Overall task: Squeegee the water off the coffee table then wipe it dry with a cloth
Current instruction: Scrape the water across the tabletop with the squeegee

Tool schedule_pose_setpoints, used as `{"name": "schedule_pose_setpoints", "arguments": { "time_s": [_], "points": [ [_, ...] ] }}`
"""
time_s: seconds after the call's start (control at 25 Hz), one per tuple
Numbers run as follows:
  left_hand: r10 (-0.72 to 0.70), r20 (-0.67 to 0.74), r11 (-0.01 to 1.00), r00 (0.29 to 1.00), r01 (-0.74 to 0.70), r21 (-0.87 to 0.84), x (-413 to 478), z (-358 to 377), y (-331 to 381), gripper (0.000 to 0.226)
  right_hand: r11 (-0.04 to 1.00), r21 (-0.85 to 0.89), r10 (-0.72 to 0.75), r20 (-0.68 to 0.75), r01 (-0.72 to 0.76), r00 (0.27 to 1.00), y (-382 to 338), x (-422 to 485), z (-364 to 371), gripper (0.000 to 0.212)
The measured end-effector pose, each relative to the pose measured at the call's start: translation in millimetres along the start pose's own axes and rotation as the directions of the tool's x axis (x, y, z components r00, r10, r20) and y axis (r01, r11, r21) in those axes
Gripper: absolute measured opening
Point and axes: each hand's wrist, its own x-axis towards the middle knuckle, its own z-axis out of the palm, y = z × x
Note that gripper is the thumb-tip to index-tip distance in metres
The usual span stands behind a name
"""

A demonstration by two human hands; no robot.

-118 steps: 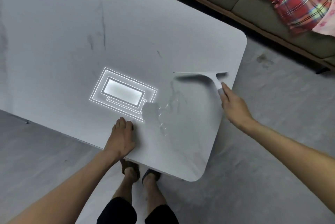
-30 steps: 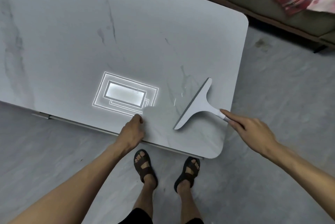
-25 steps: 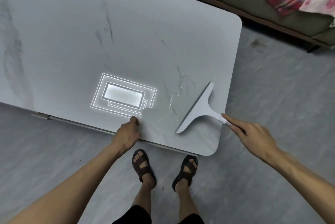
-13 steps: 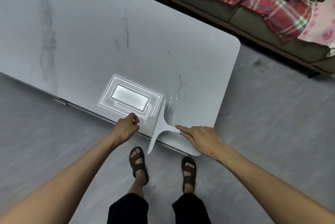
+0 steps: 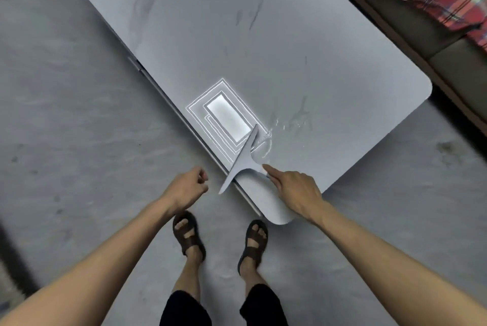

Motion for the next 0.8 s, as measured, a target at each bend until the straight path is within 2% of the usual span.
{"name": "schedule_pose_setpoints", "arguments": {
  "time_s": [0.08, 0.24, 0.4, 0.44, 0.48, 0.56, 0.64, 0.68, 0.72, 0.8],
  "points": [
    [0.004, 0.008, 0.998, 1.000, -0.003, -0.068, -23.8, 15.4, 6.4, 0.016, 1.000, -0.005, 0.027, -0.033, -0.027, 0.999, 18.9, -30.7, -12.9, 0.043],
    [0.039, -0.031, 0.985, 0.999, -0.043, -0.166, -59.9, 29.3, 22.0, 0.013, 0.980, 0.158, 0.148, -0.181, -0.120, 0.972, 42.4, -77.5, -26.9, 0.042],
    [0.050, -0.074, 0.971, 0.996, -0.066, -0.229, -106.1, 35.7, 27.0, 0.016, 0.931, 0.237, 0.315, -0.132, -0.278, 0.940, 39.7, -108.6, -41.0, 0.045],
    [0.050, -0.080, 0.967, 0.995, -0.069, -0.244, -117.6, 35.7, 27.3, 0.017, 0.901, 0.311, 0.344, -0.089, -0.302, 0.935, 33.5, -114.1, -46.1, 0.043],
    [0.050, -0.086, 0.966, 0.995, -0.070, -0.249, -129.5, 35.3, 27.9, 0.016, 0.838, 0.446, 0.364, -0.030, -0.313, 0.931, 24.6, -119.7, -50.6, 0.040],
    [0.054, -0.108, 0.963, 0.993, -0.080, -0.258, -165.3, 33.7, 28.2, 0.014, 0.577, 0.744, 0.359, 0.137, -0.336, 0.923, -1.9, -142.8, -64.5, 0.031],
    [0.059, -0.128, 0.945, 0.990, -0.096, -0.312, -202.6, 35.2, 30.8, 0.011, 0.250, 0.888, 0.261, 0.321, -0.385, 0.910, -28.1, -172.9, -81.0, 0.025],
    [0.061, -0.144, 0.927, 0.988, -0.110, -0.360, -232.1, 39.7, 31.6, 0.009, 0.163, 0.901, 0.176, 0.375, -0.403, 0.910, -43.7, -197.5, -89.6, 0.023],
    [0.063, -0.149, 0.904, 0.987, -0.120, -0.410, -257.9, 44.8, 33.3, 0.007, 0.133, 0.898, 0.098, 0.410, -0.420, 0.907, -58.0, -220.1, -95.6, 0.023],
    [0.082, -0.141, 0.847, 0.987, -0.144, -0.512, -304.6, 57.3, 37.6, 0.010, 0.162, 0.884, -0.010, 0.446, -0.439, 0.895, -84.5, -261.2, -100.7, 0.026]
  ]
}}
